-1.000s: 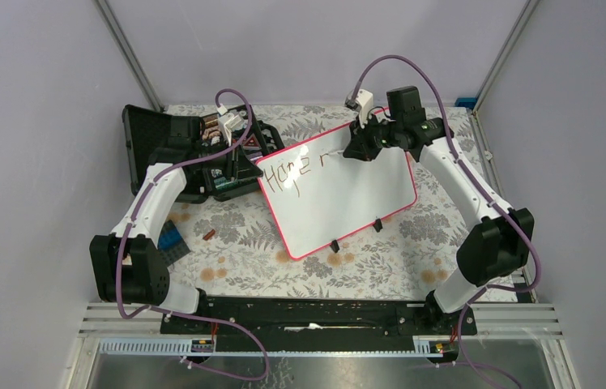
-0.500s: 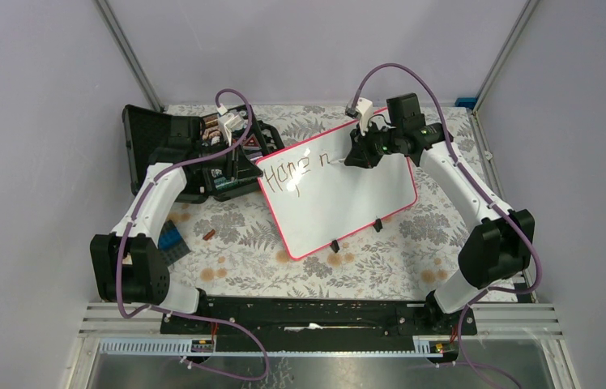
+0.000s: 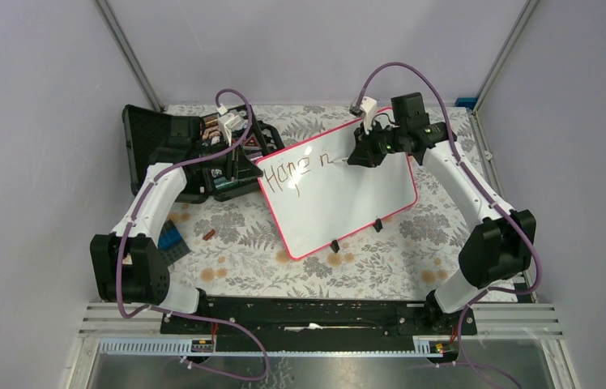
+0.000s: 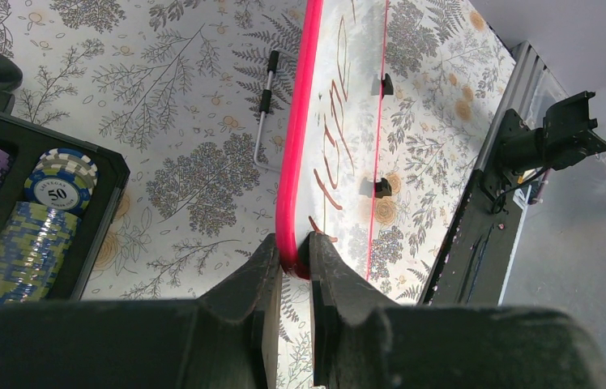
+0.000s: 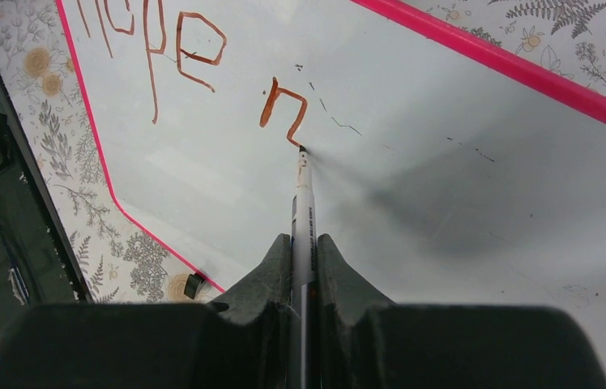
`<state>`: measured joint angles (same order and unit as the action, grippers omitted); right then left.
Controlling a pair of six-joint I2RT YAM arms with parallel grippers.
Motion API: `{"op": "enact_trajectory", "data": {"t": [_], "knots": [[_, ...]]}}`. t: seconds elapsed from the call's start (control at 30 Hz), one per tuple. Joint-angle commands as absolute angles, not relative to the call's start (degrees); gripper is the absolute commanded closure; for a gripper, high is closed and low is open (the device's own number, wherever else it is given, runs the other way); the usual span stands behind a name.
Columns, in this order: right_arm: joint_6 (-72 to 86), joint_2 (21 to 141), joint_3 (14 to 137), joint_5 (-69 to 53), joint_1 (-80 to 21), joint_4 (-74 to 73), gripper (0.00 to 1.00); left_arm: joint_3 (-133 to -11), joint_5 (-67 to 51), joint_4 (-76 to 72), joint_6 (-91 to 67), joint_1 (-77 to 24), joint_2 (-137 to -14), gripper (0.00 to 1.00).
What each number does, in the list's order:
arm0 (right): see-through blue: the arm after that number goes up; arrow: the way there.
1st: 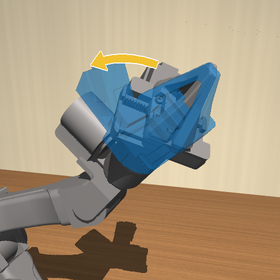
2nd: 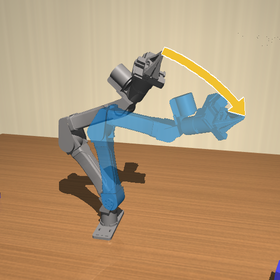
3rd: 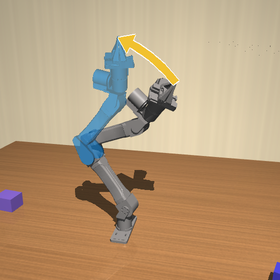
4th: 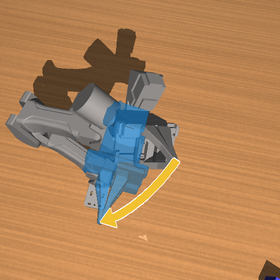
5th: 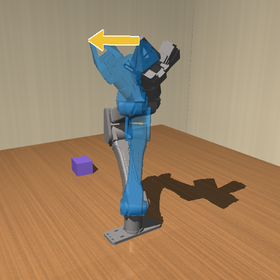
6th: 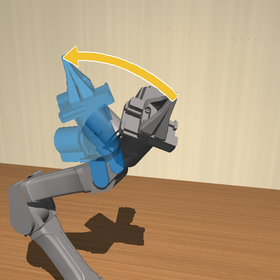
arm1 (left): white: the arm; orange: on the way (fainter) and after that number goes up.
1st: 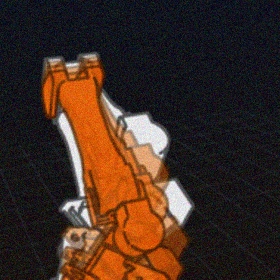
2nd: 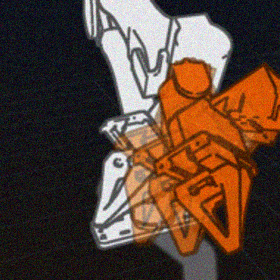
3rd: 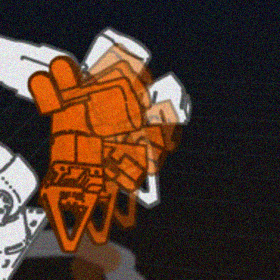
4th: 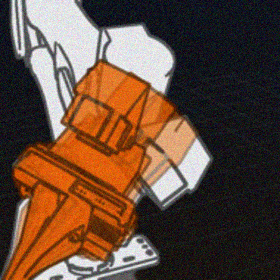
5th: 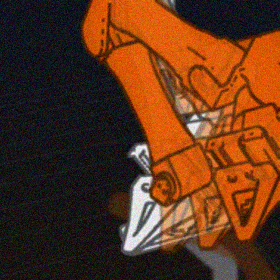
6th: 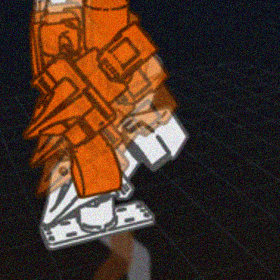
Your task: Write a sentence on the whiteboard
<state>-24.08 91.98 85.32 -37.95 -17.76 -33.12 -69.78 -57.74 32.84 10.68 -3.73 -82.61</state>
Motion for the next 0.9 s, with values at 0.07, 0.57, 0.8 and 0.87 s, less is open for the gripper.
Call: {"op": "enact_trajectory", "data": {"t": [0.07, 0.57, 0.8, 0.87], "knots": [[-24.4, 88.7, 88.0, -42.2, -17.1, -32.6, 1.0, -71.2, -57.9, 31.7, 13.7, -4.6, -82.5, 1.0], [-24.7, 91.7, 90.0, -37.2, -17.1, -32.3, 1.0, -71.1, -57.8, 31.7, 13.8, -4.6, -82.1, 1.0], [-25.1, 92.9, 90.3, -35.2, -17.0, -32.2, 1.0, -71.1, -57.8, 31.7, 13.8, -4.6, -82.3, 1.0], [-25.3, 93.2, 90.3, -34.6, -16.9, -32.2, 1.0, -71.0, -57.8, 31.7, 13.9, -4.6, -82.3, 1.0]]}}
